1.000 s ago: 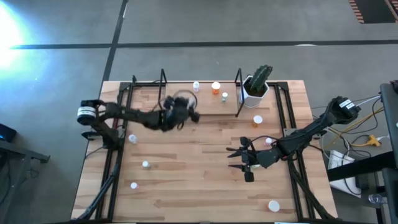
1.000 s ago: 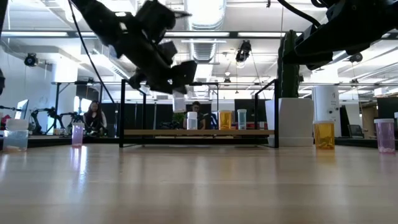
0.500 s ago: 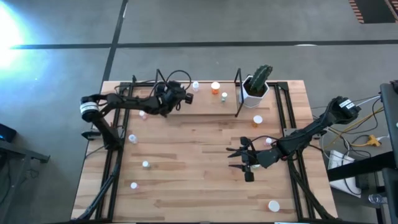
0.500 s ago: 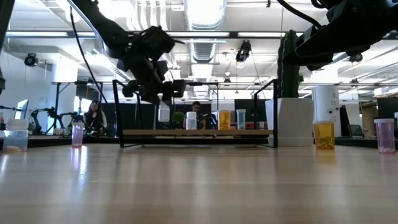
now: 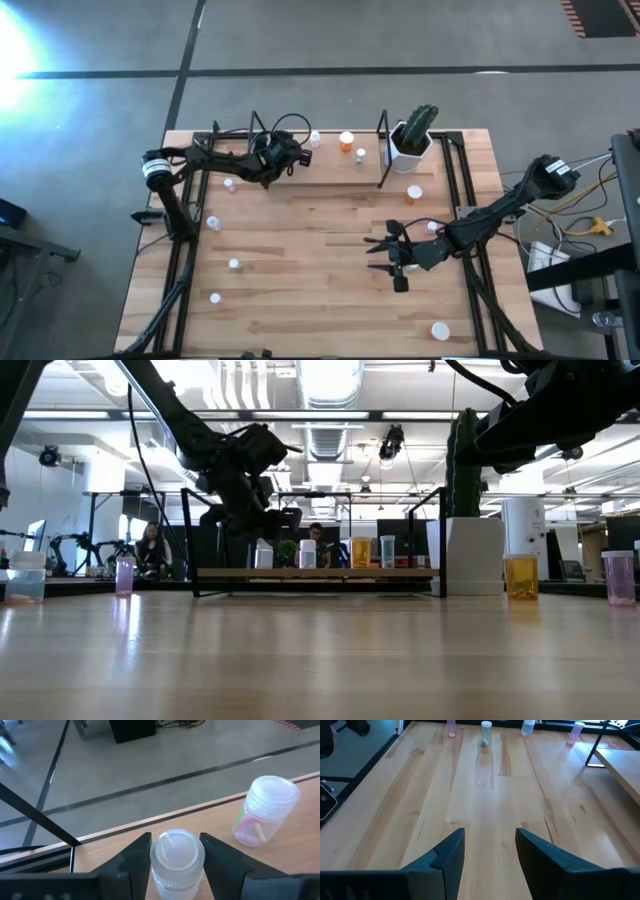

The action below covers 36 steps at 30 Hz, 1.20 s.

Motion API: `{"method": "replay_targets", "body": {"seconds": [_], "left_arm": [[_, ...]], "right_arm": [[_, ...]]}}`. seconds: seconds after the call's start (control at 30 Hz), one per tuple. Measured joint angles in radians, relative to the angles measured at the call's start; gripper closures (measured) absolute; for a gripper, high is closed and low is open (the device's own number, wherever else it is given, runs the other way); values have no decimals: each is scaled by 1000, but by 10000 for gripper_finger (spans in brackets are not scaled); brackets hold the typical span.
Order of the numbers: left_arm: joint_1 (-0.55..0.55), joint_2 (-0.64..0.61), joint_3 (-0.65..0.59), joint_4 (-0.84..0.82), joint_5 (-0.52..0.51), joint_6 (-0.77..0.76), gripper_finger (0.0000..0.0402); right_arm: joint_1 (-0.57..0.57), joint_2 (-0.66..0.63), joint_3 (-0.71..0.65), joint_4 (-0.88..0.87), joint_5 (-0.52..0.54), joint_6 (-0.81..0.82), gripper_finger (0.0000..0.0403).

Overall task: Pick and place medicine bottles onto shelf by color
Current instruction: Put the right transparent medicine bottle on the shelf, then put the bottom pink medicine bottle on the shelf

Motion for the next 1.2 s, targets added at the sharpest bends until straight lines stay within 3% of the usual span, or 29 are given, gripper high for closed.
{"method": "replay_targets", "body": {"seconds": [0.37,0.73,0.97,1.2], "left_arm": [[27,2,-2,6,40,1,247],[55,-27,2,7,98,37,141],[51,-65,72,11,117,154,119],[14,-122,148,11,283,286,118]], "right_arm": [[0,0,0,0,0,0,236],[0,0,0,-1,0,0,236],[0,0,0,0,0,0,236],[0,0,0,0,-1,8,236]]}}
